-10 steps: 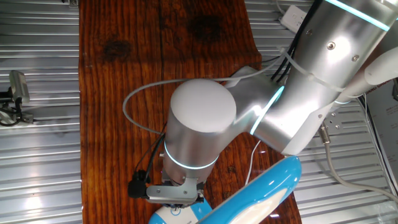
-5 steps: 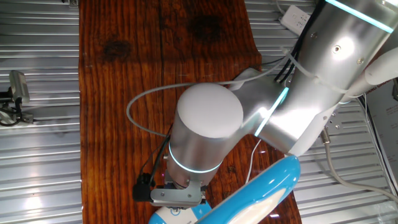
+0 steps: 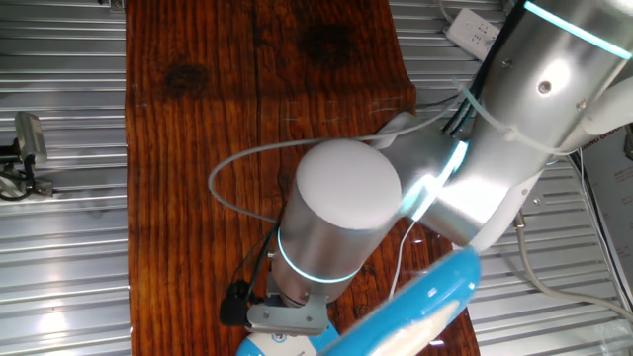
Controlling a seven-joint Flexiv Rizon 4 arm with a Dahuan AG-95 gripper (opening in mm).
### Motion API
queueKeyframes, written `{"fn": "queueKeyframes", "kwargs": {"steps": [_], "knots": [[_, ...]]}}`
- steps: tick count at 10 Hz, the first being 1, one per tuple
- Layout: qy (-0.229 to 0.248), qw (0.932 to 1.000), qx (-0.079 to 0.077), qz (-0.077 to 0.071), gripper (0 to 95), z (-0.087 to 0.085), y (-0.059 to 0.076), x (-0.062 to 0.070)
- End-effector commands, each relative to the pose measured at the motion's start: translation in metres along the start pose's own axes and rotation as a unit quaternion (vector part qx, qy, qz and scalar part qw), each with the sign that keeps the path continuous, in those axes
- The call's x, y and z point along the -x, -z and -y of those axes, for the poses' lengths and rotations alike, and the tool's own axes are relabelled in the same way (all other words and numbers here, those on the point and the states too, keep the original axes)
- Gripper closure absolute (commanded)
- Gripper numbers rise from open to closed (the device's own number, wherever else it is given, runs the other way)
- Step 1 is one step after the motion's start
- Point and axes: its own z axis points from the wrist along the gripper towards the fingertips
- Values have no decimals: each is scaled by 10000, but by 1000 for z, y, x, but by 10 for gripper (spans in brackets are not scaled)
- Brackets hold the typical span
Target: Turn on the desk lamp by pressing the button
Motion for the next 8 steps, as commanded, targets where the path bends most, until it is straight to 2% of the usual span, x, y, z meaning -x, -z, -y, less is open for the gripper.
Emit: {"fn": "queueKeyframes", "kwargs": {"steps": [1,2,3,5,7,8], "knots": [[-56,9999,-152,43,950,0,-17,0],[-31,9999,-140,-1,950,-1,-20,0],[-26,9998,-193,24,950,-1,-22,0],[-37,9998,-186,18,950,-1,-25,-1],[-54,9997,-200,88,950,-2,-28,-1],[-86,9995,-277,92,950,-2,-29,-1]]}}
